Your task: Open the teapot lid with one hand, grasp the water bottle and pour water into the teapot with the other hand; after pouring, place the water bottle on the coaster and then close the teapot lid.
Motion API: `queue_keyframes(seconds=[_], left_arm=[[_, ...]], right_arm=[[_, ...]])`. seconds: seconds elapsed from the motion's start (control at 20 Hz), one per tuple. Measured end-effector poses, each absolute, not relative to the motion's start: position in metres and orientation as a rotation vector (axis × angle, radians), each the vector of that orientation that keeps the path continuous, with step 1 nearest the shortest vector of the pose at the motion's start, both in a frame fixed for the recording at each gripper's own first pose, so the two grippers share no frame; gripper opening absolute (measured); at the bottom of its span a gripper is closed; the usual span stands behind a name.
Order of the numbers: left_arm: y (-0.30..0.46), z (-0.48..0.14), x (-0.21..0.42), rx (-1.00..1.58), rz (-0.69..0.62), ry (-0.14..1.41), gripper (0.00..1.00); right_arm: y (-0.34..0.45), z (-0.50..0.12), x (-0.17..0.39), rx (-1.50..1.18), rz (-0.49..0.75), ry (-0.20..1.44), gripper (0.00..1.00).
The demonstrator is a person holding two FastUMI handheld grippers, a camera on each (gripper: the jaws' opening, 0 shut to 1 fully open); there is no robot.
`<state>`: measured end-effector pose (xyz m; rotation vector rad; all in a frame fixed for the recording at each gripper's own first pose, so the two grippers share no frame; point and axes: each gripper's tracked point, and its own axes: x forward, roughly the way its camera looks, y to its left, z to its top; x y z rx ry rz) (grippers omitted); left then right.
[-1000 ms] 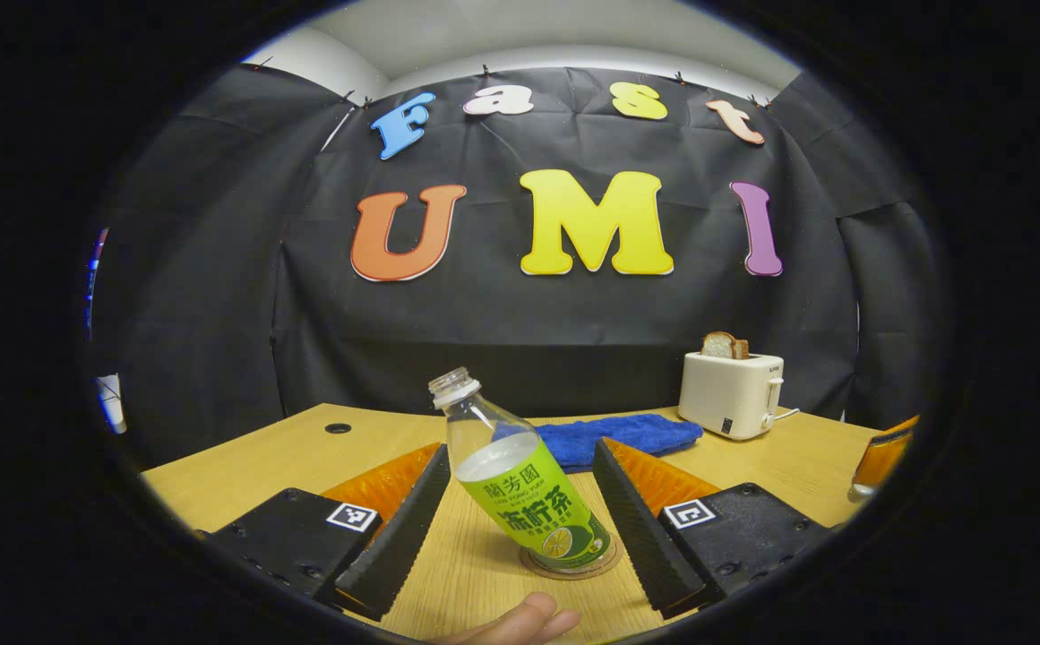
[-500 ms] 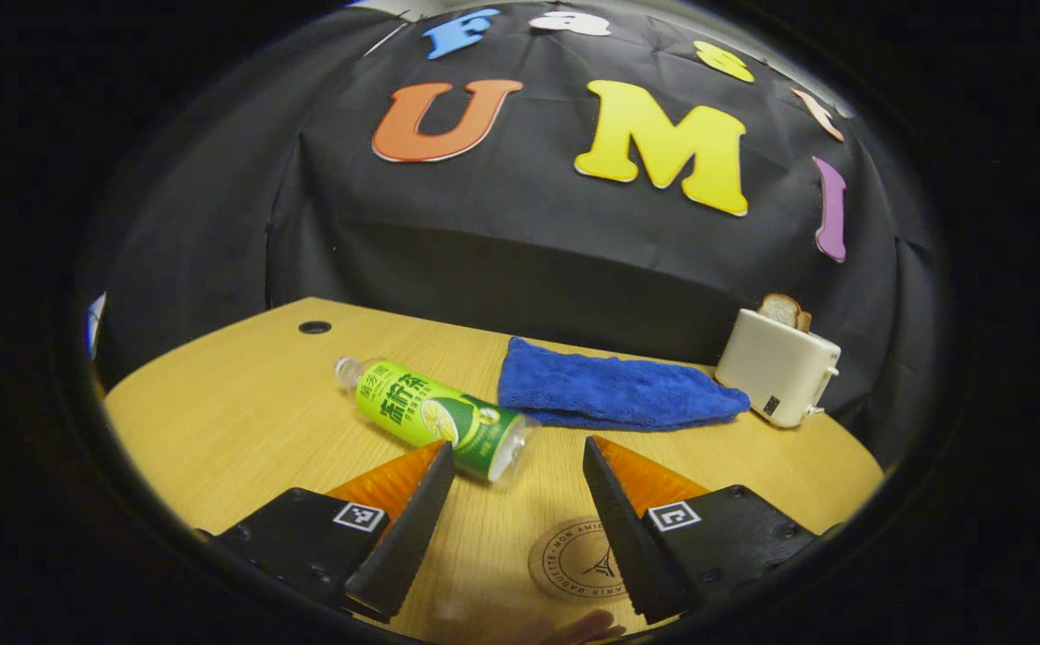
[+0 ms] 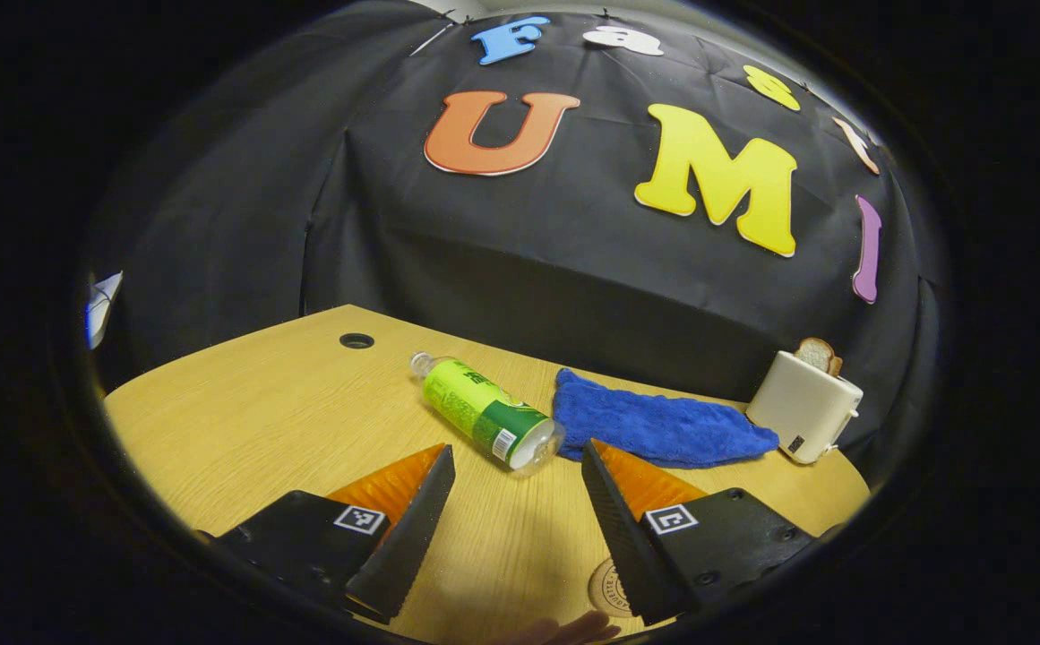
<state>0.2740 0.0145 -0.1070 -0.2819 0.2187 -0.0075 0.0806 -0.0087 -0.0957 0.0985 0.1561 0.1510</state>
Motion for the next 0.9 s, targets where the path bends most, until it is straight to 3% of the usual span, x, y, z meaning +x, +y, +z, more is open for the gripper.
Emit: queue_keyframes(seconds=[0.9], left_arm=[[0.068,-0.134,0.394,-0.723,0.172,0.763,0.89]], right_arm=[[-0.038,-0.125,0.095,0.142,0.123,0.221,0.0]])
